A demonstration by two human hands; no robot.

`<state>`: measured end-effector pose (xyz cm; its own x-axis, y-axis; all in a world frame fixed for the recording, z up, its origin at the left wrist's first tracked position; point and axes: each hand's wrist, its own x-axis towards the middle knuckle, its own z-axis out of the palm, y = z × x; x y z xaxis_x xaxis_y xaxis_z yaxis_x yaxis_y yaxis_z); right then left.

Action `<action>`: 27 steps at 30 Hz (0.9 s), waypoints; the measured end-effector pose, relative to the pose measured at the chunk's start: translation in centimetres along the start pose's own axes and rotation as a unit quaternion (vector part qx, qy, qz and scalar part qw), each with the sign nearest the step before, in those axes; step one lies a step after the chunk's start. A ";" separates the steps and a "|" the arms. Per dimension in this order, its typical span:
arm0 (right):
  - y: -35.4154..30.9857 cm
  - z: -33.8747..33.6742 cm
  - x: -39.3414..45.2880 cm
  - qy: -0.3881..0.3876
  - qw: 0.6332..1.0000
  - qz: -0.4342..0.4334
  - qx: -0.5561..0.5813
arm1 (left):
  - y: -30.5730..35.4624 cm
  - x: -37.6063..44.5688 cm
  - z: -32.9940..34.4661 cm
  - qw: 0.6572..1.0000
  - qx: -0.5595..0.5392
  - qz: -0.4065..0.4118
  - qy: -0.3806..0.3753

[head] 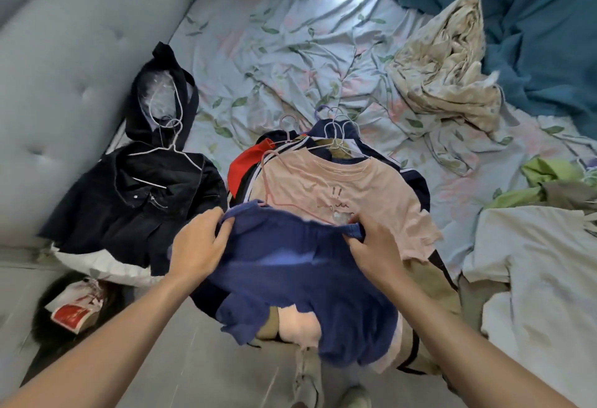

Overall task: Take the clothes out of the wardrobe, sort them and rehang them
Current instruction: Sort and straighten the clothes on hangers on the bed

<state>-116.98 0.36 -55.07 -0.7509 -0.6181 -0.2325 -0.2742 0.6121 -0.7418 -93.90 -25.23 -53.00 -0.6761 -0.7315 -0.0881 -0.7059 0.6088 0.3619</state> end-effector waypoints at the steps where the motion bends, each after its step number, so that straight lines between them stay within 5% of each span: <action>1: -1.5 0.4 -1.3 -0.005 1.000 0.000 0.007 | -0.9 -1.5 -1.7 1.000 0.010 -0.005 0.006; 12: -18.6 13.4 -3.8 -0.090 0.990 -0.050 0.093 | -17.0 -3.5 -16.2 0.994 0.078 -0.020 0.074; 21: -26.7 28.3 12.3 -0.067 0.997 -0.027 0.020 | -34.4 14.8 -13.5 0.997 0.076 -0.021 0.024; 27: -27.2 34.4 23.7 -0.023 0.998 -0.038 0.036 | -39.0 29.0 -11.1 0.995 0.094 0.008 0.033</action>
<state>-106.63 -47.90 -62.08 -0.7007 -0.6848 -0.2002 -0.2843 0.5254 -0.8019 -83.63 -73.55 -59.38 -0.6769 -0.7358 -0.0194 -0.7261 0.6631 0.1822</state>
